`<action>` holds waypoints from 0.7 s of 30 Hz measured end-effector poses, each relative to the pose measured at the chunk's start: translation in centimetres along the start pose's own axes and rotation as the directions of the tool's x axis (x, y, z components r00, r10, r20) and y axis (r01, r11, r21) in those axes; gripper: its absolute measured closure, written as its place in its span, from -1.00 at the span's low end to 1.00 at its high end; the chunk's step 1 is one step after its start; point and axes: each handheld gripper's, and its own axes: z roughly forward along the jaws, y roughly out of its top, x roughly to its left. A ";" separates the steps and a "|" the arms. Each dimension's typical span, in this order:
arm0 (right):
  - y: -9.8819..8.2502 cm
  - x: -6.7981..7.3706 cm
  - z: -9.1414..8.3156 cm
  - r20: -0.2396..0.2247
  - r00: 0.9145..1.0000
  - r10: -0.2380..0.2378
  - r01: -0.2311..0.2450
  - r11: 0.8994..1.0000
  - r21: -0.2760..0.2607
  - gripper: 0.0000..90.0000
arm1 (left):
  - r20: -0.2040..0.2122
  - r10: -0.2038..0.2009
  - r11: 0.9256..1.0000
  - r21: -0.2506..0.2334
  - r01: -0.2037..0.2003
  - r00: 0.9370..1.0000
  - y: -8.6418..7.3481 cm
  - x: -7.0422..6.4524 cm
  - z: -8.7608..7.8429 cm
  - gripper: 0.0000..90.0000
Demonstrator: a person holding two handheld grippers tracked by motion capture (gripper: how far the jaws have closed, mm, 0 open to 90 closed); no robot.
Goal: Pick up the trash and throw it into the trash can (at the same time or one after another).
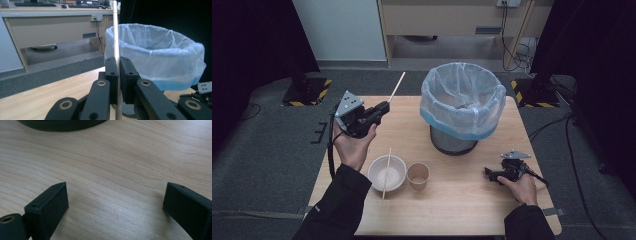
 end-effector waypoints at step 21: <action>0.0 0.0 0.1 0.000 1.000 0.000 0.000 1.000 -0.004 -0.87 | 0.060 0.041 0.997 -0.075 -0.037 0.997 5.2 -1.7 4.0 0.90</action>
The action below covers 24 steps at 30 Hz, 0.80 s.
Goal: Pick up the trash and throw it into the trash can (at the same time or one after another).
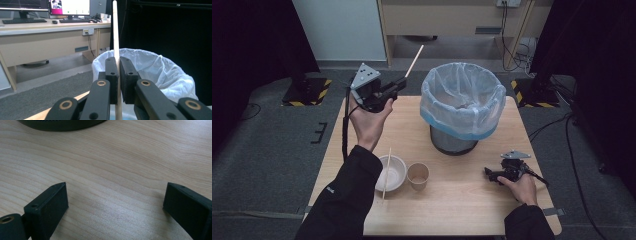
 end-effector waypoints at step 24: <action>0.0 0.0 0.0 0.000 1.000 0.000 0.000 1.000 0.000 -0.87 | 0.065 0.048 0.998 -0.035 -0.046 0.997 2.6 -3.1 6.3 0.90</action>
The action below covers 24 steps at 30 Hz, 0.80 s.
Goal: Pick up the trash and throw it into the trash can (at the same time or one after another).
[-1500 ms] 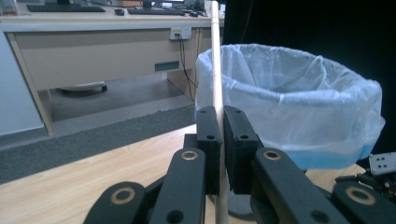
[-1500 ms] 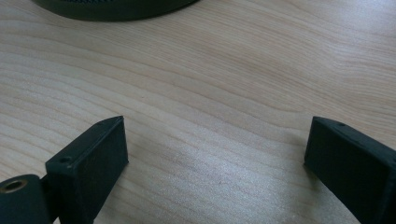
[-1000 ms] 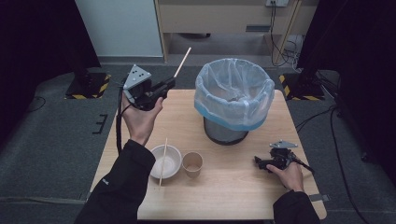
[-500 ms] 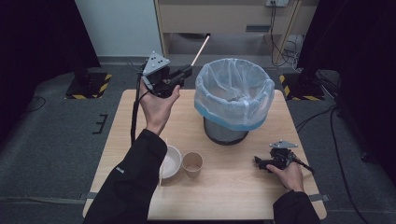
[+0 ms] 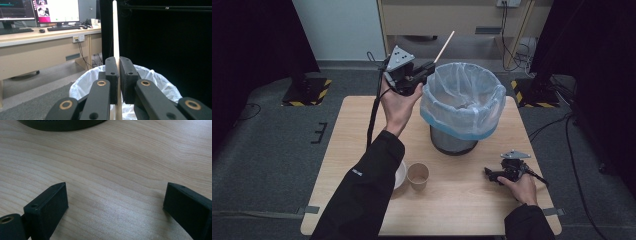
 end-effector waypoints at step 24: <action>0.0 0.0 0.0 -0.007 1.000 -0.010 0.010 1.000 0.007 -0.90 | 0.040 0.050 0.998 0.021 -0.051 0.998 1.4 -2.6 6.8 0.90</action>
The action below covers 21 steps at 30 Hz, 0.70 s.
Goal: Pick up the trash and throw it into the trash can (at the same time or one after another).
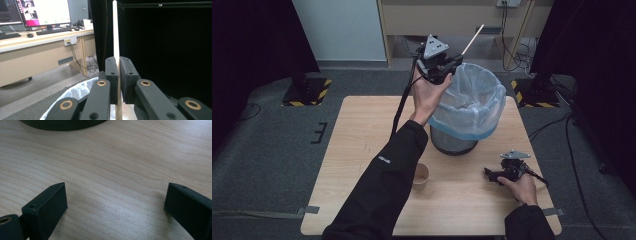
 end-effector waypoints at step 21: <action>0.0 0.1 0.0 -0.011 1.000 -0.010 0.010 1.000 0.004 -0.91 | 0.014 -0.027 0.999 0.022 0.027 1.000 -0.6 1.6 2.8 0.54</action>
